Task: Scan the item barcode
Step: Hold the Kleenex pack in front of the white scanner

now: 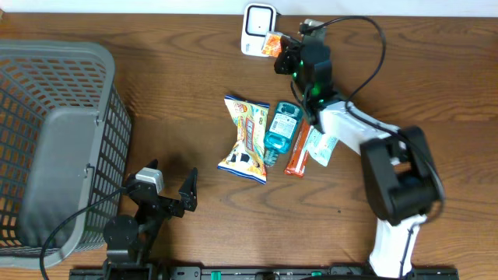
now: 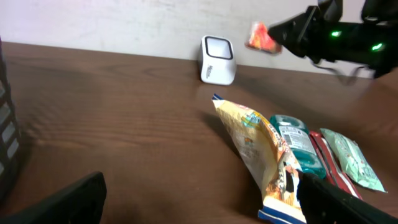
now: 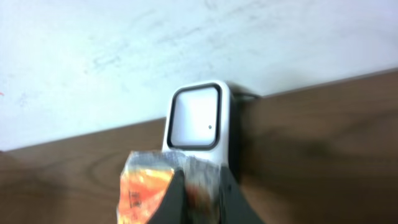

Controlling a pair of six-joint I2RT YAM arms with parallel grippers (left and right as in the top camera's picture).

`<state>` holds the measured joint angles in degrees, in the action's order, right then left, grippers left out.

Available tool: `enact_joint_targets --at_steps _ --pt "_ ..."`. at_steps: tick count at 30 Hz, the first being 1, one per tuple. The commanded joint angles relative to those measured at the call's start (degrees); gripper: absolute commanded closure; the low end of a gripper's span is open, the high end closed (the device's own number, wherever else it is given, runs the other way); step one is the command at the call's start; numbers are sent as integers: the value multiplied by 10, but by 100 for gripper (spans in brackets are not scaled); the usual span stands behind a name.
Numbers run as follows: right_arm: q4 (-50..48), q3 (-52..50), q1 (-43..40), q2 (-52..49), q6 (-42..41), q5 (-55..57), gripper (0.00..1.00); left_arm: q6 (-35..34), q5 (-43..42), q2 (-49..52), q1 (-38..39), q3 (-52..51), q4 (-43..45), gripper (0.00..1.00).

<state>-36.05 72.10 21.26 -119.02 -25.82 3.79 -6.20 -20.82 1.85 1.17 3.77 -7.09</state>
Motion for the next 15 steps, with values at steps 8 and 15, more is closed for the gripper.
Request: enact_joint_targets --at_steps 8,15 --pt "-184 157 6 -206 127 10 99 -3 -1 0 -2 -10 -14 2" --pt "-143 308 6 -280 128 10 99 -3 -1 0 -2 -10 -14 2"
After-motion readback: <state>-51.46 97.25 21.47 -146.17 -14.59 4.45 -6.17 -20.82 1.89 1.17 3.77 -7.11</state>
